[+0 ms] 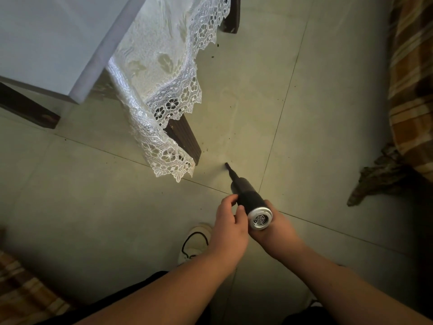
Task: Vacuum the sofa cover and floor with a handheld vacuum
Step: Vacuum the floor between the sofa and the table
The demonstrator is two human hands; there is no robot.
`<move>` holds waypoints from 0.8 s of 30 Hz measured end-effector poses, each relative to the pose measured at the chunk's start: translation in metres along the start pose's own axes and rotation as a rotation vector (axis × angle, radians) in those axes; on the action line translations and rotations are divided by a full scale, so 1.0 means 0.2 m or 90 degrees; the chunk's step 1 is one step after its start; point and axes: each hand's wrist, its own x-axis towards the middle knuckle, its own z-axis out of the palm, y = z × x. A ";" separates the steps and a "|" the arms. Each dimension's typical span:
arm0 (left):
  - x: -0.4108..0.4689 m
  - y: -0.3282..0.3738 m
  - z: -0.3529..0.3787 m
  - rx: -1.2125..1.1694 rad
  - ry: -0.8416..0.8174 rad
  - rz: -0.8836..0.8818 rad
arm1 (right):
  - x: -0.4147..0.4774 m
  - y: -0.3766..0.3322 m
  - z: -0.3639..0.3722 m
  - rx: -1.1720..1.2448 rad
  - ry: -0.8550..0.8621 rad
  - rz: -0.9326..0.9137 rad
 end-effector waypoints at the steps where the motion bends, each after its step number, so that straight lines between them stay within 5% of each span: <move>1: 0.02 0.01 0.00 -0.001 -0.013 -0.002 | 0.01 0.00 -0.01 0.002 0.016 0.008; 7: 0.11 0.07 0.02 -0.017 -0.045 0.009 | 0.04 -0.02 -0.05 0.041 0.061 0.018; 16: 0.06 0.06 0.00 -0.051 0.109 0.004 | 0.12 -0.10 -0.04 -0.006 -0.054 -0.014; 24: 0.14 0.03 -0.10 -0.093 0.120 -0.033 | 0.24 -0.18 0.04 -0.072 -0.069 -0.062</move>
